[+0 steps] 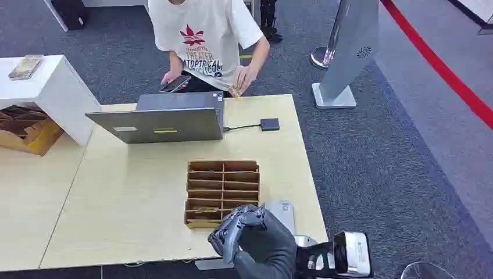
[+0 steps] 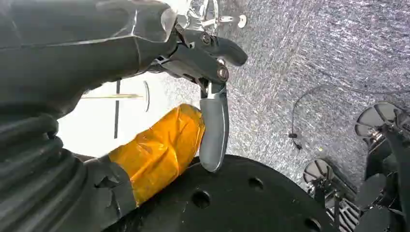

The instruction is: Pass the card to the sensor for recognition and then transmit it.

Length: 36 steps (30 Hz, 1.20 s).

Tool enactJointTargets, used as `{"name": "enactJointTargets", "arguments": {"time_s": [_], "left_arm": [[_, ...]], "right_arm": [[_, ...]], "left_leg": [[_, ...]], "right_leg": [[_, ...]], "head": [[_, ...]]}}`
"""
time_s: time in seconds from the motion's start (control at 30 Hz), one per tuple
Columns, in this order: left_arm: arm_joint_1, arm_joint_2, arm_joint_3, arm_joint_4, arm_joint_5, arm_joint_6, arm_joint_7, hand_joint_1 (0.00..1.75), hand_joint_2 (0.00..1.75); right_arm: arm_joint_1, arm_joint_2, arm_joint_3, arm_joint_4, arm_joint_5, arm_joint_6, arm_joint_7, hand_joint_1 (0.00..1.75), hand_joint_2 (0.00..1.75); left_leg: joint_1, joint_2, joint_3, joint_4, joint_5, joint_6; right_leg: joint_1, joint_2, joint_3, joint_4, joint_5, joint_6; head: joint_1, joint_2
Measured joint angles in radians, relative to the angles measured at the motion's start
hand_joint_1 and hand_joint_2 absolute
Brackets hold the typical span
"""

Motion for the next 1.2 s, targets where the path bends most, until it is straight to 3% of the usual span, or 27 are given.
{"name": "enactJointTargets", "arguments": {"time_s": [0.83,0.87,0.9,1.2], "left_arm": [[0.0,0.0,0.0,0.0,0.0,0.0,0.0,0.0,1.75],[0.0,0.0,0.0,0.0,0.0,0.0,0.0,0.0,1.75],[0.0,0.0,0.0,0.0,0.0,0.0,0.0,0.0,1.75],[0.0,-0.003,0.0,0.004,0.0,0.0,0.001,0.0,1.75]], "right_arm": [[-0.007,0.0,0.006,-0.013,-0.004,-0.017,0.0,1.75,1.75],[-0.007,0.0,0.006,-0.013,-0.004,-0.018,-0.001,0.44,1.75],[-0.007,0.0,0.006,-0.013,-0.005,-0.026,0.0,0.0,1.75],[0.001,0.0,-0.014,-0.006,0.115,-0.235,0.055,0.0,1.75]], "left_leg": [[0.0,0.0,0.0,0.0,0.0,0.0],[0.0,0.0,0.0,0.0,0.0,0.0],[0.0,0.0,0.0,0.0,0.0,0.0],[0.0,0.0,0.0,0.0,0.0,0.0]], "right_leg": [[0.0,0.0,0.0,0.0,0.0,0.0],[0.0,0.0,0.0,0.0,0.0,0.0],[0.0,0.0,0.0,0.0,0.0,0.0],[0.0,0.0,0.0,0.0,0.0,0.0]], "head": [[0.0,0.0],[0.0,0.0],[0.0,0.0],[0.0,0.0]]}}
